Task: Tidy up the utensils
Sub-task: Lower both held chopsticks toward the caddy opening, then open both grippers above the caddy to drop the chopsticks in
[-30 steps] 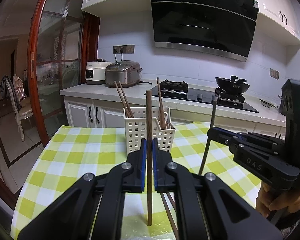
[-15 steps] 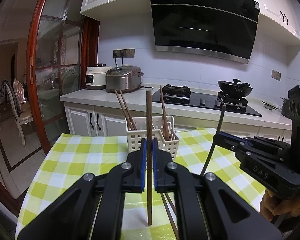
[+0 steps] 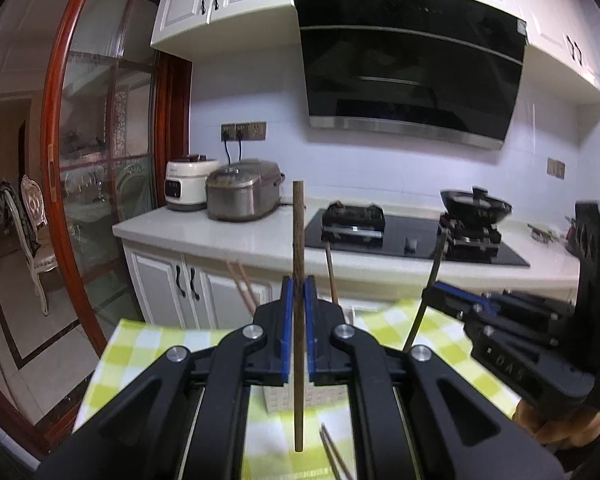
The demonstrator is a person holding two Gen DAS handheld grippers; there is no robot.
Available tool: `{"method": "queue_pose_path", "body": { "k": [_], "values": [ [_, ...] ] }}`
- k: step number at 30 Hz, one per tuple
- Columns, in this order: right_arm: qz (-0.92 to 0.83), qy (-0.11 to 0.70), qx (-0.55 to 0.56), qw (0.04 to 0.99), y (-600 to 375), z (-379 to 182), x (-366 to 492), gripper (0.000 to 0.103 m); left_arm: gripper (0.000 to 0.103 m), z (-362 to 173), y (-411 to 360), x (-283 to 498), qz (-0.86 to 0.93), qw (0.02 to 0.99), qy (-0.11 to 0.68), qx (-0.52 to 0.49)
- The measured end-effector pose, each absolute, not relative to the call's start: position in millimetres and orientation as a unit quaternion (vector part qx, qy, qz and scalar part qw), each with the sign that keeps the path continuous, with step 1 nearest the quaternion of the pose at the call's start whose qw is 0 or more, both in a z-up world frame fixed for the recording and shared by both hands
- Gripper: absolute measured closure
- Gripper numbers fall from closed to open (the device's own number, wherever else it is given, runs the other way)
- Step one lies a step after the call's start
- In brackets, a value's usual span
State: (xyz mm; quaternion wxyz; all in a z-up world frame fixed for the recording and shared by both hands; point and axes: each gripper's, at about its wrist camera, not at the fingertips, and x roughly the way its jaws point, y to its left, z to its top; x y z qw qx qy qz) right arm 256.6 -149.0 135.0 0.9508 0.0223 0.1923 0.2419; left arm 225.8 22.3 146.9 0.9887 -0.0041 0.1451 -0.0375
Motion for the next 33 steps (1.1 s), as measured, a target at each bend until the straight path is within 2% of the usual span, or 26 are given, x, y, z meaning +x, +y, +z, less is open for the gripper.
{"method": "queue_pose_path", "body": {
  "k": [5,10,14,24,26,27,28,31,33],
  "values": [
    [0.237,0.177,0.006,0.955,-137,167,288,0.097,0.097,195,25,261,-0.027,0.992,0.120,-0.004],
    [0.239,0.172,-0.005,0.956,-122,177,318,0.097,0.097,209,30,300,-0.020,0.993,0.114,-0.017],
    [0.239,0.189,-0.006,0.952,-113,163,339,0.097,0.097,195,41,332,-0.015,0.990,0.132,-0.045],
    [0.241,0.284,-0.016,0.928,-99,91,380,0.097,0.096,104,60,387,-0.021,0.970,0.227,-0.085],
    [0.243,0.299,-0.008,0.923,-99,78,387,0.095,0.085,90,63,392,-0.017,0.967,0.240,-0.085],
    [0.242,0.303,-0.005,0.922,-100,73,389,0.093,0.071,85,65,393,-0.015,0.966,0.242,-0.086],
    [0.240,0.309,0.000,0.920,-101,67,393,0.093,0.062,81,68,394,-0.013,0.965,0.245,-0.090],
    [0.239,0.318,0.013,0.917,-105,57,396,0.091,0.050,72,76,392,-0.001,0.964,0.248,-0.094],
    [0.237,0.320,0.022,0.917,-111,54,396,0.085,0.043,70,82,387,0.007,0.964,0.246,-0.098]
  ]
}}
